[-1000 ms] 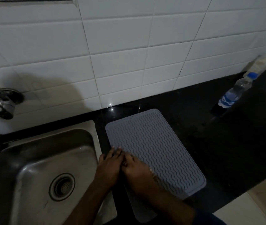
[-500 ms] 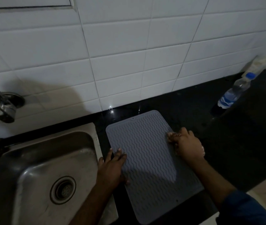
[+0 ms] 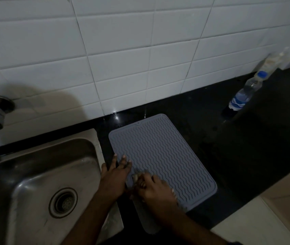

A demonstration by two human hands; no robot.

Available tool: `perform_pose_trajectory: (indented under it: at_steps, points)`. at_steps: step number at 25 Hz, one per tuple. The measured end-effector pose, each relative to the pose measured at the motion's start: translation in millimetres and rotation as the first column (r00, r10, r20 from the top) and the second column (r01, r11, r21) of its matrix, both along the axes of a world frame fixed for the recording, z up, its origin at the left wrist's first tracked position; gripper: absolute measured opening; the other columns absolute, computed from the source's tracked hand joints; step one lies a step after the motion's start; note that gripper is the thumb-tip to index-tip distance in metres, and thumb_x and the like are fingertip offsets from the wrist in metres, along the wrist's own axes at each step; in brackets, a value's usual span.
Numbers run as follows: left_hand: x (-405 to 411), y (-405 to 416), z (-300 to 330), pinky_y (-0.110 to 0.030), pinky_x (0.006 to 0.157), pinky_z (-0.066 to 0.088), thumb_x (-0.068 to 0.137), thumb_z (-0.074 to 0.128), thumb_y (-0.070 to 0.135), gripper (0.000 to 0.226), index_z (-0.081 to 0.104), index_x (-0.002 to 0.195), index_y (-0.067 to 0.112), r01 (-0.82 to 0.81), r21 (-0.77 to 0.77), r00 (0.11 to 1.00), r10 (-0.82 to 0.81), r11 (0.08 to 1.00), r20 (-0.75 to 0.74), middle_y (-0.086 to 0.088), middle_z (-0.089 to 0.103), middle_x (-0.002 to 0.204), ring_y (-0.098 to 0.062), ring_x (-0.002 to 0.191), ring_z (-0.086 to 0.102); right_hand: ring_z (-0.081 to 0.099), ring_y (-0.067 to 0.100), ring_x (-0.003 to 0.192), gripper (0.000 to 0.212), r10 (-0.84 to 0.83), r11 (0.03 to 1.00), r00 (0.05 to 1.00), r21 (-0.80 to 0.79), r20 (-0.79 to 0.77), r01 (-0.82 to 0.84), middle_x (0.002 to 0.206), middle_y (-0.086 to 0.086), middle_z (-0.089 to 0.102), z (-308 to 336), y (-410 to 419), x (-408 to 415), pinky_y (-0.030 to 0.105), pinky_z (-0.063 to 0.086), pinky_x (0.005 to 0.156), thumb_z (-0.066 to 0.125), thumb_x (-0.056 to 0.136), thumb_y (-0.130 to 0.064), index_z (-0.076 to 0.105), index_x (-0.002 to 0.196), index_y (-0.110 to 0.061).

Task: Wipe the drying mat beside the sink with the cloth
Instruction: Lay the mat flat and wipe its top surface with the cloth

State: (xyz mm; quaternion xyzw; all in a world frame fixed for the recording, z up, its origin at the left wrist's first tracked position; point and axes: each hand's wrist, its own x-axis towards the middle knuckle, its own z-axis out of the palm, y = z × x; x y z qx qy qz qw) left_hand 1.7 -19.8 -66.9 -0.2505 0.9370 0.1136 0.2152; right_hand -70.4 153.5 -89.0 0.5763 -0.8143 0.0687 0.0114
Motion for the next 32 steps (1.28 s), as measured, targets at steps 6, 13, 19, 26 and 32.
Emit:
perform_pose_trajectory:
  at_steps: [6, 13, 19, 26, 32]
  points:
    - [4, 7, 4, -0.061, 0.116, -0.002, 0.064, 0.078, 0.064, 0.129, -0.002, 0.157, 0.024, -0.016, 0.008, 0.999, 0.016, 1.000, 0.036, -0.004, -0.014, 0.166, -0.034, 0.149, -0.019, 0.050, 0.021, 0.101, 0.045, -0.240, 0.959, 0.967, 0.133, -0.079, 0.249, 0.123, 0.001, 0.045, 20, 49, -135, 0.037, 0.051, 0.081, 0.063, 0.090, -0.044, 0.052, 0.134, -0.046]
    - [14, 52, 6, -0.052, 0.119, 0.002, 0.076, 0.069, 0.062, 0.106, 0.009, 0.157, 0.029, 0.002, 0.055, 0.999, 0.001, 0.998, -0.049, 0.000, -0.003, 0.167, -0.026, 0.152, -0.009, 0.050, 0.020, 0.100, 0.045, -0.374, 0.919, 0.927, 0.120, -0.031, 0.375, 0.119, 0.003, 0.043, 38, 70, -157, 0.037, 0.054, 0.080, 0.063, 0.090, -0.036, 0.051, 0.133, -0.036]
    - [33, 106, -16, -0.047, 0.118, 0.011, 0.053, 0.054, 0.085, 0.129, 0.008, 0.158, 0.025, -0.118, 0.042, 0.978, 0.123, 0.992, -0.166, 0.003, 0.001, 0.167, -0.022, 0.152, -0.007, 0.056, 0.032, 0.112, 0.059, 0.081, 0.992, 0.996, 0.093, 0.042, -0.084, 0.140, 0.013, 0.047, -7, 42, -4, 0.042, 0.053, 0.083, 0.067, 0.083, -0.038, 0.056, 0.136, -0.015]
    - [42, 105, -15, -0.051, 0.117, 0.010, 0.060, 0.056, 0.089, 0.128, 0.007, 0.158, 0.022, -0.167, 0.023, 0.972, 0.168, 0.986, -0.163, 0.000, 0.003, 0.167, -0.026, 0.152, 0.003, 0.055, 0.011, 0.102, 0.031, -0.067, 0.995, 0.998, 0.070, 0.010, 0.067, 0.123, -0.004, 0.054, 25, 105, -137, 0.036, 0.052, 0.086, 0.046, 0.095, -0.050, 0.055, 0.123, -0.040]
    - [41, 108, -14, -0.051, 0.118, 0.007, 0.059, 0.062, 0.086, 0.130, 0.005, 0.157, 0.023, -0.155, 0.039, 0.970, 0.160, 0.987, -0.182, -0.001, 0.003, 0.167, -0.027, 0.152, 0.001, 0.051, 0.021, 0.106, 0.033, -0.226, 0.968, 0.971, 0.091, -0.073, 0.232, 0.126, 0.006, 0.043, 66, 119, -150, 0.038, 0.054, 0.086, 0.060, 0.095, -0.035, 0.052, 0.127, -0.031]
